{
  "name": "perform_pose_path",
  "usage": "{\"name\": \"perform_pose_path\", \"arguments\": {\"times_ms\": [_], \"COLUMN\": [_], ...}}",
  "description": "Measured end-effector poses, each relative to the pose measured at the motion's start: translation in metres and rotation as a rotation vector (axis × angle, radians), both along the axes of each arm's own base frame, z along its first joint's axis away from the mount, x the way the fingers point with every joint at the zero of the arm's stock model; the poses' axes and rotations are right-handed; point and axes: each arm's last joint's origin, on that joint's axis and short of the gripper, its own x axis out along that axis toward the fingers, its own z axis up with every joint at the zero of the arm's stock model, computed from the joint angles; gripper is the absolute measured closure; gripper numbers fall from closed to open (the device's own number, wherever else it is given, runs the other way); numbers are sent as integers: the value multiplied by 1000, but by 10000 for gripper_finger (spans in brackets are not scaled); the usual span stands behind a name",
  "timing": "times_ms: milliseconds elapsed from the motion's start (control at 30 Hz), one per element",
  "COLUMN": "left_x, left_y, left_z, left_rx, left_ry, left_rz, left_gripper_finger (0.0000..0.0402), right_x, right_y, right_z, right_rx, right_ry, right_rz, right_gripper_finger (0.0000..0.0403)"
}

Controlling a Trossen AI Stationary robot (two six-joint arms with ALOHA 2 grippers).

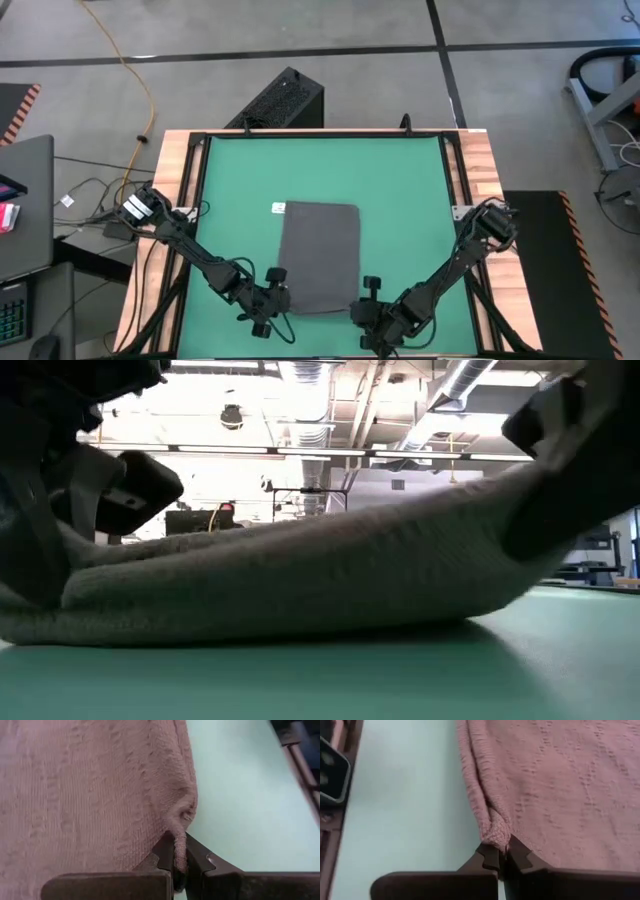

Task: Roll towel
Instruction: Roll the gray towel

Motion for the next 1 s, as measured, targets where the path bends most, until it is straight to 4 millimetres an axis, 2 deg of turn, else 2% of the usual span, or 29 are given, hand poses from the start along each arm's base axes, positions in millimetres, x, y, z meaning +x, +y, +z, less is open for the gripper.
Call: {"name": "perform_pose_path", "arguments": {"times_ms": [267,700,1000], "left_x": [4,10,6], "left_y": [-1,11,14], "left_z": [5,10,29], "left_rx": [-51,-59,-79], "left_ry": [-51,-66,-106], "left_rz": [-15,113,157], "left_gripper_finger": [401,401,401], "right_x": [18,16,7], "right_y": [-25,-31,-41], "right_z": [0,1,26], "right_rx": [114,94,41], "right_ry": [114,125,93], "right_rz": [-17,-82,-111], "right_gripper_finger": [387,387,387]}}
